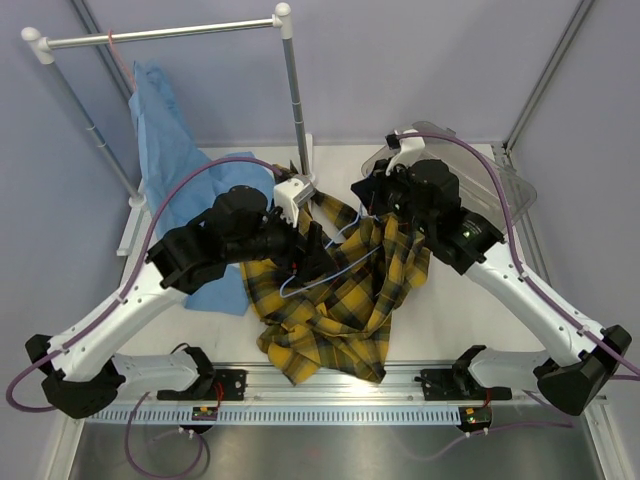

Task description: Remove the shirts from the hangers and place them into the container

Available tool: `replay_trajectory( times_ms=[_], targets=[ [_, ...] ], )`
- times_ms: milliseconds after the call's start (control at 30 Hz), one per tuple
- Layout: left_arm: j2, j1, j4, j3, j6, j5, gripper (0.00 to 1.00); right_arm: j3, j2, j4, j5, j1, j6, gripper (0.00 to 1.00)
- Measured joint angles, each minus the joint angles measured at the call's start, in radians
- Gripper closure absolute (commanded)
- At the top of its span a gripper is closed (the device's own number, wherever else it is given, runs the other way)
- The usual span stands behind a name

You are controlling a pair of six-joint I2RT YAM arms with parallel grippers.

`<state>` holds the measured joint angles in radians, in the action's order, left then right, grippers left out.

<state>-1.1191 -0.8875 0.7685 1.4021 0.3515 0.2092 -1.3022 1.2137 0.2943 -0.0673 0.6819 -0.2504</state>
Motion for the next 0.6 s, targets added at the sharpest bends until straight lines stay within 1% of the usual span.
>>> replay_trajectory(
  times_ms=[33,67,167,267,300,367,400,467,500,533,600],
  targets=[
    [-0.012,0.0,0.002,-0.002,0.004,0.003,0.2,-0.003,0.006,-0.002,-0.001,0.002,0.006,1.0],
    [-0.021,0.0,0.004,-0.002,0.007,0.005,0.26,-0.008,0.01,-0.003,-0.002,0.004,0.011,1.0],
    [-0.027,0.0,0.005,-0.003,0.016,0.015,0.36,-0.026,0.019,-0.011,-0.002,0.009,0.025,1.0],
    [-0.027,0.0,0.004,-0.006,0.016,0.019,0.4,-0.05,0.024,-0.014,-0.003,0.009,0.037,1.0],
    [-0.027,0.0,0.004,-0.008,0.016,0.019,0.43,-0.055,0.024,-0.018,-0.003,0.01,0.039,1.0],
    [-0.026,0.0,0.005,-0.019,0.016,0.018,0.44,-0.068,0.026,-0.022,-0.003,0.01,0.046,1.0],
    [-0.026,0.0,0.008,-0.025,0.016,0.017,0.47,-0.073,0.027,-0.025,-0.003,0.01,0.048,1.0],
    [-0.026,0.0,0.009,-0.043,0.017,0.016,0.57,-0.082,0.029,-0.03,-0.003,0.01,0.053,1.0],
    [-0.026,0.0,0.009,-0.051,0.018,0.014,0.65,-0.085,0.03,-0.033,-0.003,0.01,0.054,1.0],
    [-0.026,0.0,0.01,-0.057,0.018,0.013,0.8,-0.086,0.03,-0.037,-0.003,0.01,0.057,1.0],
    [-0.027,0.0,0.015,-0.063,0.019,0.007,0.91,-0.086,0.031,-0.037,-0.003,0.01,0.062,1.0]
  ],
)
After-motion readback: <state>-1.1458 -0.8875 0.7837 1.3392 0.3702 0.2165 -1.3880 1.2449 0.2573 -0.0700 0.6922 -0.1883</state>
